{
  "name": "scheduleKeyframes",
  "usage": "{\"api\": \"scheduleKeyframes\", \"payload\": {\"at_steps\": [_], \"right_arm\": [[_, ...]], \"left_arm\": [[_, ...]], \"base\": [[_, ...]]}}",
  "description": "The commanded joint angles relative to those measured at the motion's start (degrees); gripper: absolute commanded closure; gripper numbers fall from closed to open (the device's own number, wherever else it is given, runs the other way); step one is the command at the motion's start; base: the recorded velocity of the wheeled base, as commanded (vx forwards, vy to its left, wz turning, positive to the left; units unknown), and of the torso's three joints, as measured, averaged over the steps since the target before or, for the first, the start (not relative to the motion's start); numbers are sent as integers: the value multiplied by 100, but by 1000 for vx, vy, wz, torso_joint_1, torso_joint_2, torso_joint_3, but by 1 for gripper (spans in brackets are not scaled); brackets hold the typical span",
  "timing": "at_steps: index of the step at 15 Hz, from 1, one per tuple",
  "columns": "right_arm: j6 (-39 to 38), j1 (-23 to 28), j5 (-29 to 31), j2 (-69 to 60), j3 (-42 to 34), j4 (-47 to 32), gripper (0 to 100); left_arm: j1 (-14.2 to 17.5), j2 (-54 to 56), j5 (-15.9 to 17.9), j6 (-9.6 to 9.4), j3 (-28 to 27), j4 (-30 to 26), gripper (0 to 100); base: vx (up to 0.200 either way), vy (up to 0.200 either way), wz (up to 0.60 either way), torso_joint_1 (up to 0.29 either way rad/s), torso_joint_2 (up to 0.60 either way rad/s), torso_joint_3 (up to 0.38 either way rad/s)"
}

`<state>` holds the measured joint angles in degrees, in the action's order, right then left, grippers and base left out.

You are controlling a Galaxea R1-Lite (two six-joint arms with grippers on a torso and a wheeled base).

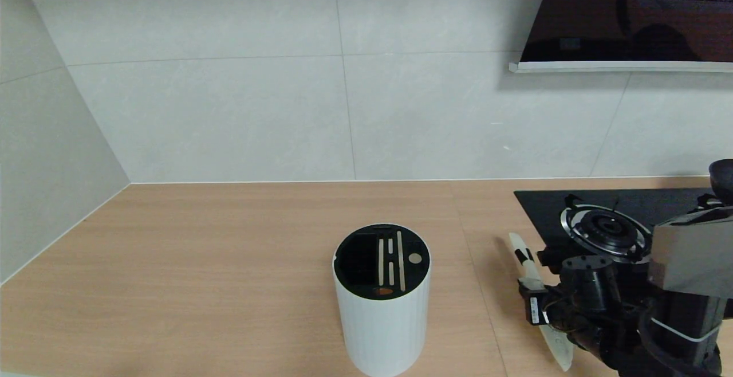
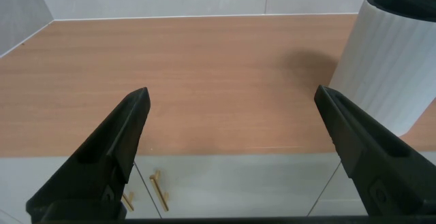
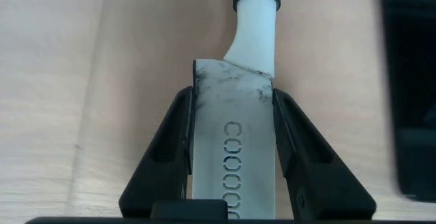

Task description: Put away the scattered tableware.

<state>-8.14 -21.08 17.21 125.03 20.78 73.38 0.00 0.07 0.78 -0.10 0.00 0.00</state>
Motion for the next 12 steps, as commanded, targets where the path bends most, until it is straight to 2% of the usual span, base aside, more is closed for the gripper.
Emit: {"api": "scheduleKeyframes", "payload": {"at_steps": [1,6,12], "right_arm": [[-3,-133,-60,-1446,-189,28,100],[67,-318,-236,-2712,-286,-34,100],[67,-573,-227,-3125,-215,-473,100]], "left_arm": [[0,-7,1,1,0,0,0],[0,-7,1,-8,0,0,0],[0,-7,-8,10,-35,158,0]], "base": [[0,0,0,0,0,0],[0,0,0,0,0,0],[0,0,0,0,0,0]]}}
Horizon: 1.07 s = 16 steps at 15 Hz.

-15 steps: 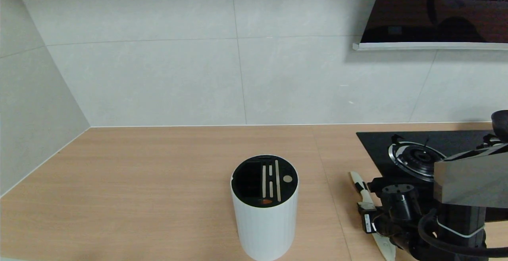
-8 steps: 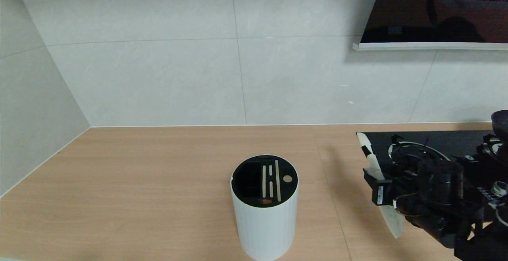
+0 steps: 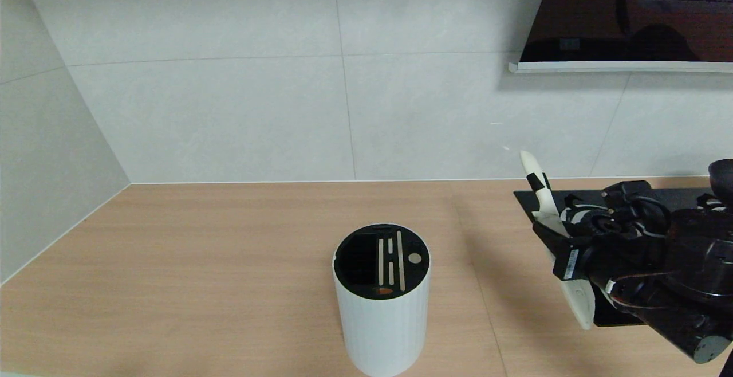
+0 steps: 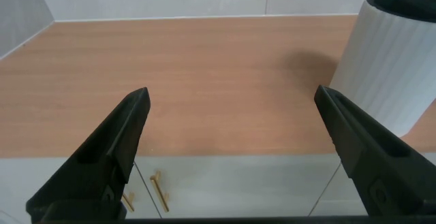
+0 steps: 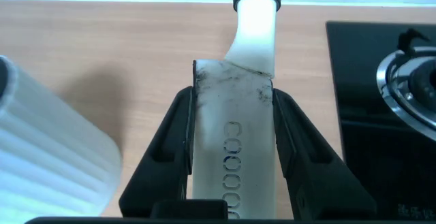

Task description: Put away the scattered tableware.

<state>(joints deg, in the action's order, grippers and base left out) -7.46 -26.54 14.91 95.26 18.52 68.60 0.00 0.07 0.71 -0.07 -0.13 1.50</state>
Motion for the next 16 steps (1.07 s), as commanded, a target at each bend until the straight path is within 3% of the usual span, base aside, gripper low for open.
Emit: {"api": "scheduleKeyframes", "payload": {"at_steps": [1,4,6,9,12,13,15,16], "right_arm": [[-1,-27,3,-148,20,5,100],[-1,-106,12,-218,99,-92,100],[-1,-159,3,-385,425,-611,100],[-10,-167,-102,-666,1523,-2008,100],[-54,-361,-463,-851,2613,-3291,100],[-63,-457,-471,-851,2798,-3441,100],[-63,-827,-471,-807,3193,-3660,100],[-106,-1002,-471,-798,3290,-3678,100]], "left_arm": [[0,-7,26,51,-92,149,0],[-35,-271,131,86,-646,-88,0],[-53,-1422,439,86,-1595,-466,0],[-53,-3488,949,122,-3098,-458,0],[-246,-5210,1046,271,-4205,-387,0],[-360,-5509,1046,464,-4364,-308,0],[-949,-6204,1054,1607,-4733,158,0],[-1151,-6388,1089,1958,-4750,369,0]], "base": [[0,0,0,0,0,0],[0,0,0,0,0,0],[0,0,0,0,0,0],[0,0,0,0,0,0],[0,0,0,0,0,0],[0,0,0,0,0,0],[0,0,0,0,0,0],[0,0,0,0,0,0]]}}
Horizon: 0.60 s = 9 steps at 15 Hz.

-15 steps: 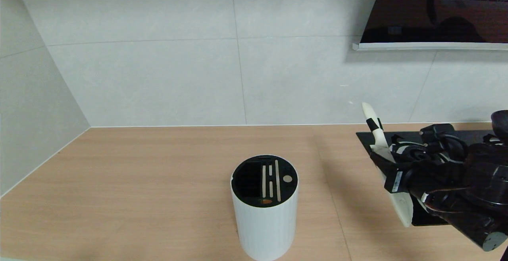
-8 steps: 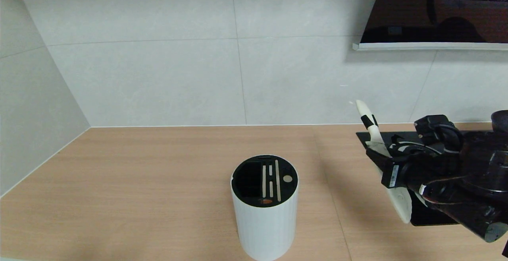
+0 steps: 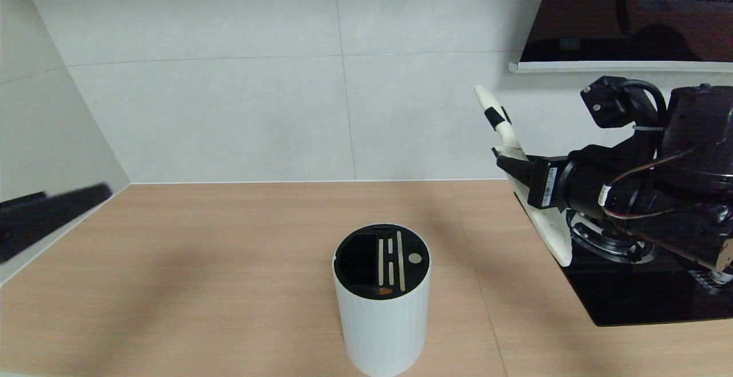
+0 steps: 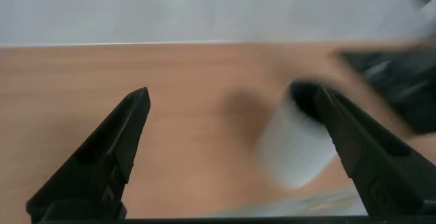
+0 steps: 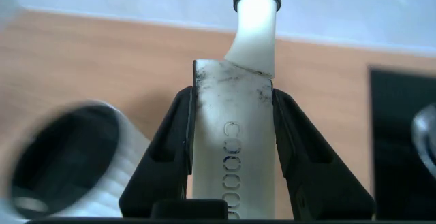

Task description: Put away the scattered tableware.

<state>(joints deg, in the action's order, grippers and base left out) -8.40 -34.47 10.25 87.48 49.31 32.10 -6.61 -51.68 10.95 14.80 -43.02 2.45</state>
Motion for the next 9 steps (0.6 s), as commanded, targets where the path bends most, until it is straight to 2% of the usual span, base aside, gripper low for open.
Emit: {"api": "scheduleKeyframes", "payload": {"at_steps": [1,2,3,4,6,8,9], "right_arm": [[-109,-393,-6,-20,263,-28,100],[-232,-552,-6,-38,246,-19,100],[-347,-666,-32,-73,131,25,100],[-355,-727,-23,-64,61,69,100],[-355,-859,-14,-56,26,77,100],[-382,-1132,21,-29,26,77,100],[-382,-1263,29,-29,26,77,100]], "left_arm": [[-649,-1345,127,603,-435,441,0],[-772,-1459,197,665,-426,537,0],[-983,-1644,268,832,-435,590,0],[-1290,-1811,285,1148,-453,704,0],[-1756,-2154,285,1957,-435,1319,0],[-1897,-2356,294,2800,-426,2058,0],[-1897,-2373,408,3046,-418,2198,0]], "base": [[0,0,0,0,0,0],[0,0,0,0,0,0],[0,0,0,0,0,0],[0,0,0,0,0,0],[0,0,0,0,0,0],[0,0,0,0,0,0],[0,0,0,0,0,0]]}}
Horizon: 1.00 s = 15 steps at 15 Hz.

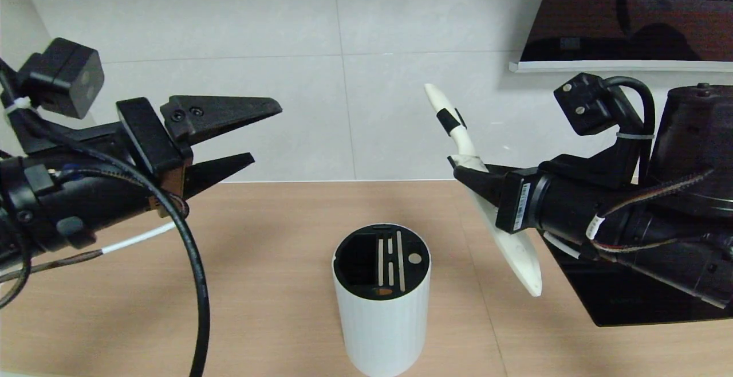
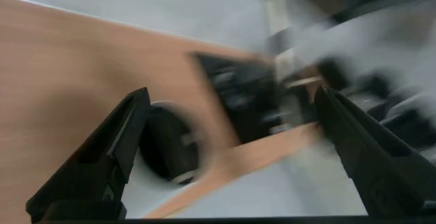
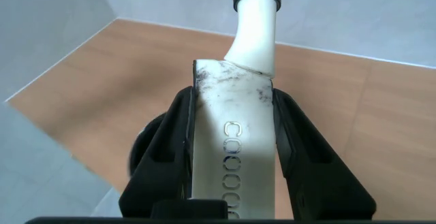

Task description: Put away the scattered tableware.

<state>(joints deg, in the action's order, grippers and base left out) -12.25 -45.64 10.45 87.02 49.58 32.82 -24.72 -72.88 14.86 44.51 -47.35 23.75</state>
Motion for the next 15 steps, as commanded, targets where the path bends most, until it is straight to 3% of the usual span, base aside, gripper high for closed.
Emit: {"api": "scheduleKeyframes", "payload": {"at_steps": [1,2,3,6,10,15], "right_arm": [[-76,-296,19,35,8,5,100],[-269,-472,19,70,43,14,100],[-348,-525,19,87,52,14,100],[-744,-841,63,325,254,5,100],[-911,-1166,133,527,289,5,100],[-955,-1307,151,685,272,14,100]], "left_arm": [[-85,-253,289,190,59,77,0],[-85,-227,571,207,165,86,0],[-85,-227,641,216,182,95,0],[-314,-315,711,831,226,473,0],[-692,-719,685,902,753,1835,0],[-973,-1203,509,911,727,1923,0]], "base": [[0,0,0,0,0,0],[0,0,0,0,0,0],[0,0,0,0,0,0],[0,0,0,0,0,0],[0,0,0,0,0,0],[0,0,0,0,0,0]]}}
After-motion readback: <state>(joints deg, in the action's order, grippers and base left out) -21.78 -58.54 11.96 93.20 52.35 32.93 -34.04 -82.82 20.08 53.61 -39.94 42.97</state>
